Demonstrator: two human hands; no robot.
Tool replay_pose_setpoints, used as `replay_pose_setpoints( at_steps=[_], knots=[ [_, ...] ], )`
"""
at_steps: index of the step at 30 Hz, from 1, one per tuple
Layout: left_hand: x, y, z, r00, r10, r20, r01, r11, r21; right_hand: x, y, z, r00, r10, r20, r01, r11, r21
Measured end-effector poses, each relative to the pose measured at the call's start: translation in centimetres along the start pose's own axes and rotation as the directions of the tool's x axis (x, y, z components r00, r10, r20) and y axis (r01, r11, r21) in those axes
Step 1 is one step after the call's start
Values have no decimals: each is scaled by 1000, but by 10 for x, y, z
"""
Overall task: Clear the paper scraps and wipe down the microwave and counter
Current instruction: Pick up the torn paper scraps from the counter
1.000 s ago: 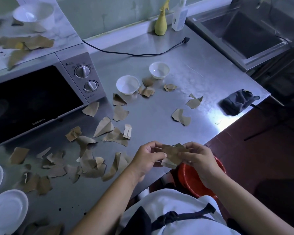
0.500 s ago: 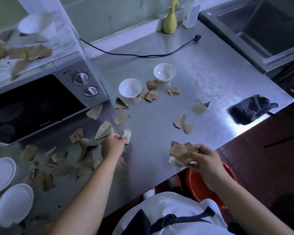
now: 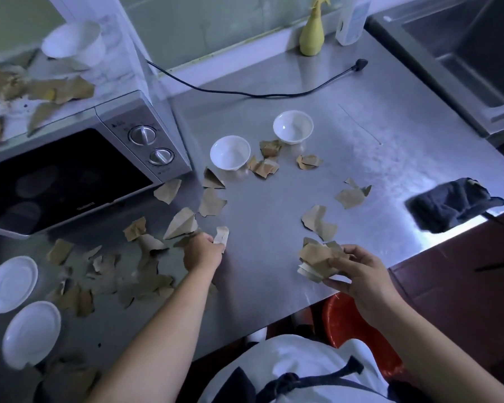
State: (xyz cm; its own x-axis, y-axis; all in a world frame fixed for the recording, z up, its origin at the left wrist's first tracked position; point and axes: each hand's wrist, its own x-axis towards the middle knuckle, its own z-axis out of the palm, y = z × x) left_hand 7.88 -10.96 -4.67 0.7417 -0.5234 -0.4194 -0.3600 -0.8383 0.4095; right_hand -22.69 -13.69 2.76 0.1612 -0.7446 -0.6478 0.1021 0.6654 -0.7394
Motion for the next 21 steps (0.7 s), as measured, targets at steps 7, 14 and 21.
replay_pose_setpoints(
  at_steps=[7,14,21],
  knots=[
    [-28,5,-6,977,200,-70,-211,944,-252,19,-11,10,999,20,46,-19,1000,-17],
    [-80,6,-36,925,377,-41,-360,836,-414,31,-9,44,980,131,150,-119,989,-87],
    [-107,11,-54,845,513,-150,-531,776,-340,29,-7,82,938,195,286,-128,963,-236]
  ],
)
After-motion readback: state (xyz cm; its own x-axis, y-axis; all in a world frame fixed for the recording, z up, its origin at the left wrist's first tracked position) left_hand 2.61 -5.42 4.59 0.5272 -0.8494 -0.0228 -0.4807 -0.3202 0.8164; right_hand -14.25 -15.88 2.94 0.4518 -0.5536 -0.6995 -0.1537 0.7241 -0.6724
